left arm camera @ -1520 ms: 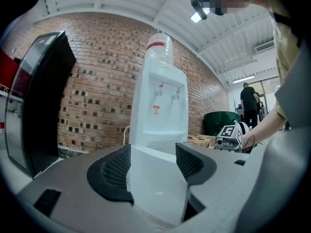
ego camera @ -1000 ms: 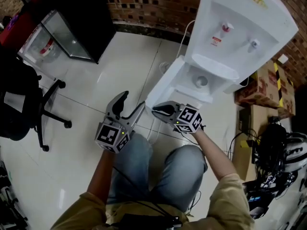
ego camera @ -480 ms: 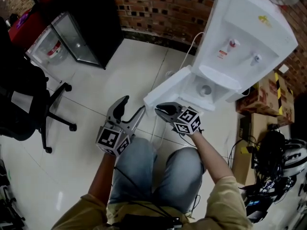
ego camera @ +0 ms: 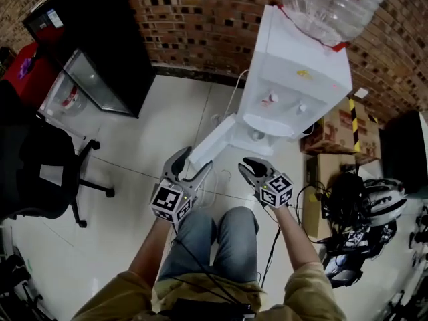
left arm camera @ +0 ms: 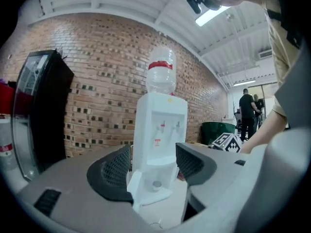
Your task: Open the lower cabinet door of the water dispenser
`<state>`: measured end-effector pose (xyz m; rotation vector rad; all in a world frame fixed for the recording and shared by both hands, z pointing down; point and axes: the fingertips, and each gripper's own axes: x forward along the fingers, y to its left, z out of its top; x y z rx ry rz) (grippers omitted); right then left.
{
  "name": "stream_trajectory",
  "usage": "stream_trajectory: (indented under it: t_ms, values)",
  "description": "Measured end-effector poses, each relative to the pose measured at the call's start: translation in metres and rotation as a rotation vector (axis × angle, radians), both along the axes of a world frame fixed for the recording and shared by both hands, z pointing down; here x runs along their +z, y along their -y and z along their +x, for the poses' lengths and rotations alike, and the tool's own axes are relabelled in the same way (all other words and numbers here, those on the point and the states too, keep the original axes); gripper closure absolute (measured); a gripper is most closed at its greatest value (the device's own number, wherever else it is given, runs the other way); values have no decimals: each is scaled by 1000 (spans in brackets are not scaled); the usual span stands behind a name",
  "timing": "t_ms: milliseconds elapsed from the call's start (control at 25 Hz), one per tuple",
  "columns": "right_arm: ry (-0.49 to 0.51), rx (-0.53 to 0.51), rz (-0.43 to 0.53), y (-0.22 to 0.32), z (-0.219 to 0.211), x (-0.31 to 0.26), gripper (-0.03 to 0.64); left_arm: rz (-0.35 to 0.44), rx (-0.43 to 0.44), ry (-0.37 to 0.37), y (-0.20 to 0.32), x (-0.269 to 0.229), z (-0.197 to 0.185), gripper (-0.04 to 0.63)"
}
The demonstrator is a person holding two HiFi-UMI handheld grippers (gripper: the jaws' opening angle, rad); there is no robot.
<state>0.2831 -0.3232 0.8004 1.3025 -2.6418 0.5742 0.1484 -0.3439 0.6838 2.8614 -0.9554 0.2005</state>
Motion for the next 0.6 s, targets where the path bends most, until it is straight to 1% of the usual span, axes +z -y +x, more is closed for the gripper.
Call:
stream_trajectory:
  t_ms: [80, 120, 280, 400, 440, 520, 600]
  values:
    - [-13, 92, 11, -14, 14, -50, 456, -28, 14, 11, -6, -44, 2, 319]
    - [-15, 138, 16, -21, 18, -78, 423, -40, 17, 10, -9, -66, 1, 319]
    - [-19, 307, 49, -51, 23, -196, 363, -79, 36, 16, -26, -156, -7, 319]
    - [-23, 431, 83, -83, 22, -287, 232, -91, 68, 15, -50, -225, -12, 319]
    - [-18, 468, 102, -93, 21, -317, 199, -92, 77, 8, -58, -248, -14, 319]
    - [4, 528, 152, -112, 16, -377, 198, -88, 95, -6, -76, -292, -20, 319]
    - [21, 565, 211, -130, 8, -430, 199, -71, 110, -21, -94, -330, -25, 319]
